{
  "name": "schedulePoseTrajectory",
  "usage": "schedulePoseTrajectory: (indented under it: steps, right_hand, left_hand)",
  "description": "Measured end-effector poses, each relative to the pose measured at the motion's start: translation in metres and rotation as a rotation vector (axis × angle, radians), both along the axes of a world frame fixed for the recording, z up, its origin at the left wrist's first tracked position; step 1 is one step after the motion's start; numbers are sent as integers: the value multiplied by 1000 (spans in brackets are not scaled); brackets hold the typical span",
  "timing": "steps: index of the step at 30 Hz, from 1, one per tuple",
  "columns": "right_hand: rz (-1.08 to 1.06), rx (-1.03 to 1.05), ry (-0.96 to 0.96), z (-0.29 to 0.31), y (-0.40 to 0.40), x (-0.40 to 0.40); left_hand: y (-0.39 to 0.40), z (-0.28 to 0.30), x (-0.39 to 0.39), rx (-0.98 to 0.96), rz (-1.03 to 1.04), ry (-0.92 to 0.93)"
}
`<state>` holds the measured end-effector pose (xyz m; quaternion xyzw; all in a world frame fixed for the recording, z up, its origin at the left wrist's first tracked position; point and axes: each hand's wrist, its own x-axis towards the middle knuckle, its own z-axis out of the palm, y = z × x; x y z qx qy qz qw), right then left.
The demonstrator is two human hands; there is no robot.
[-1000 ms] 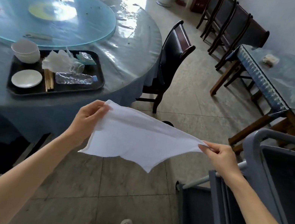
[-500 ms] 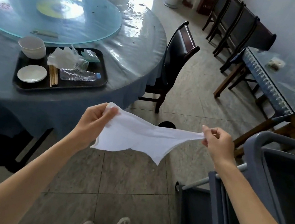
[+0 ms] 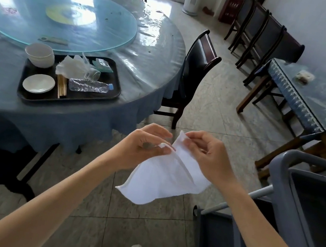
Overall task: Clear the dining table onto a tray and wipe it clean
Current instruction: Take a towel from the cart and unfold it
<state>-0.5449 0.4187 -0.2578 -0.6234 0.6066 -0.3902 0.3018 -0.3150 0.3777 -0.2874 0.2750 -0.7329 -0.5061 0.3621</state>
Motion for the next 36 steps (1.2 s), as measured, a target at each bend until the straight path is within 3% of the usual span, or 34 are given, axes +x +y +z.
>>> schedulePoseTrajectory:
  steps: [6, 10, 16, 18, 20, 23, 25, 29, 33, 36]
  right_hand:
    - [107, -92, -51, -1, 9, 19]
    - [-64, -116, -23, -6, 8, 14]
    - [-180, 254, 215, -33, 3, 9]
    - [-171, 212, 286, -40, 2, 16]
    - [-172, 36, 313, -44, 3, 21]
    - [39, -238, 348, -54, 5, 26]
    - [219, -241, 358, -61, 8, 32]
    - [332, -36, 558, -69, 3, 45]
    - [543, 259, 841, -66, -8, 60]
    - [675, 327, 945, -65, -12, 70]
  left_hand:
    - [-4, 2, -14, -72, -68, -37]
    - [-5, 5, -14, -145, 105, -46]
    - [-7, -2, -4, -193, 165, -101]
    - [-2, -8, -1, -169, 185, -96]
    - [2, -12, 4, -126, 228, -65]
    - [4, -15, 16, -69, 298, -36]
    - [7, -14, 25, -45, 319, -30]
    - [17, -19, 37, -46, 360, -76]
    - [29, -28, 47, 98, 408, -48]
    - [37, -36, 59, 84, 450, -88]
